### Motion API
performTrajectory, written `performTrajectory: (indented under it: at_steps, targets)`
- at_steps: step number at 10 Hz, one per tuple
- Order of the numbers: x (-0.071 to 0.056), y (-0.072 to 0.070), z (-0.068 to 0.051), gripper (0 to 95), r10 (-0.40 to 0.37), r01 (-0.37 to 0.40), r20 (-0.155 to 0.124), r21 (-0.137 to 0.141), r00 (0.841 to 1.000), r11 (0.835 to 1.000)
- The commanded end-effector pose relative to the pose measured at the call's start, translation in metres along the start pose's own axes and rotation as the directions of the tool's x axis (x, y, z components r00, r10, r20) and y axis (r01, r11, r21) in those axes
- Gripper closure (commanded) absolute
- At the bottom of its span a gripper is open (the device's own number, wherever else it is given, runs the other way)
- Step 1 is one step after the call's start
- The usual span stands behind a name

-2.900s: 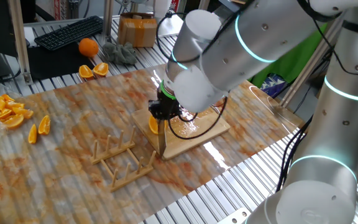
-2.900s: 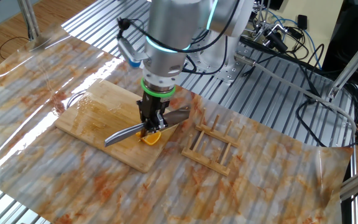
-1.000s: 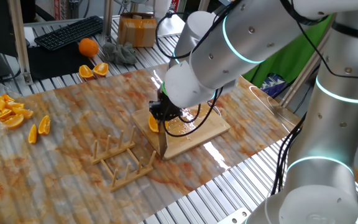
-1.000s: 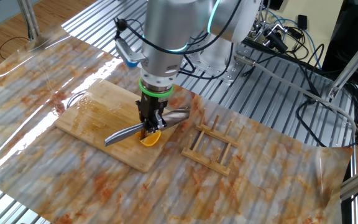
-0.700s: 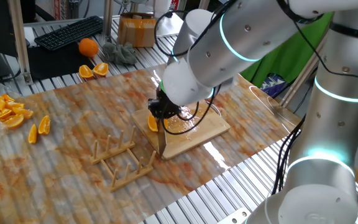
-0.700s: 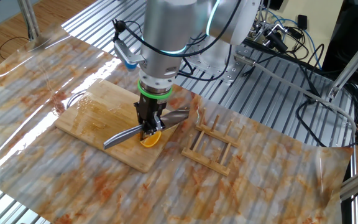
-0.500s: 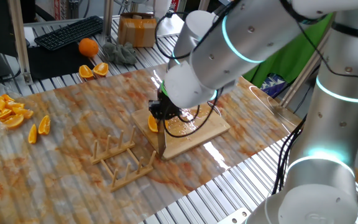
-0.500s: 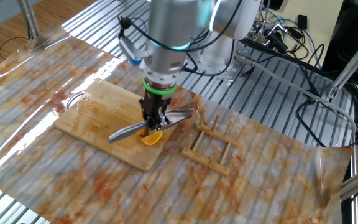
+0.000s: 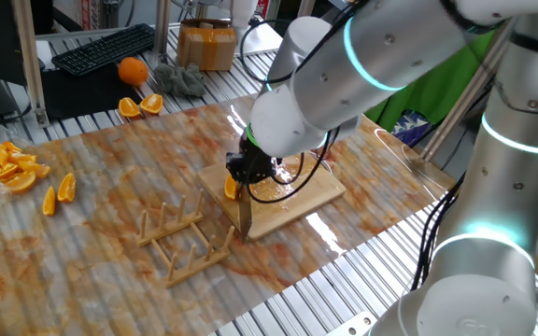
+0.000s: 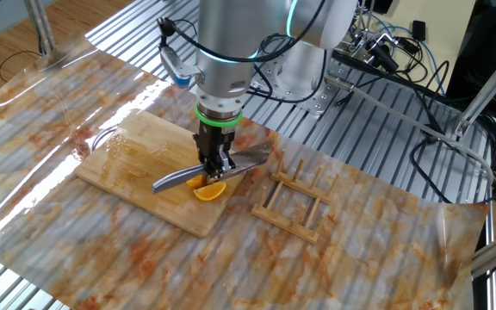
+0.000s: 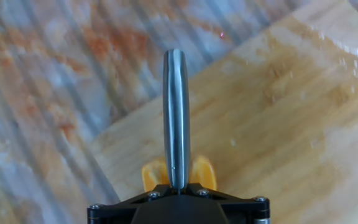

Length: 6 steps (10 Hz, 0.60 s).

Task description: Chop the orange

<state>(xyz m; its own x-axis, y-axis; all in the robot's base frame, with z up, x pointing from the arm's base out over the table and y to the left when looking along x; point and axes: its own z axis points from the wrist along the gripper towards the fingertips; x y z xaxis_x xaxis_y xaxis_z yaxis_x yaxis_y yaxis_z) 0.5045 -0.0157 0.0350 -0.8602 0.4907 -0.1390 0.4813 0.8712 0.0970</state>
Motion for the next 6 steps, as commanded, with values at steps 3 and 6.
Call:
performTrajectory:
  at_steps: [3, 6]
  targets:
    - [0.007, -0.001, -0.026, 95.0, -0.035, 0.044, -0.117, 0.074, 0.993, 0.996]
    - [-0.001, 0.0, -0.046, 95.0, -0.058, 0.077, -0.157, 0.115, 0.986, 0.99]
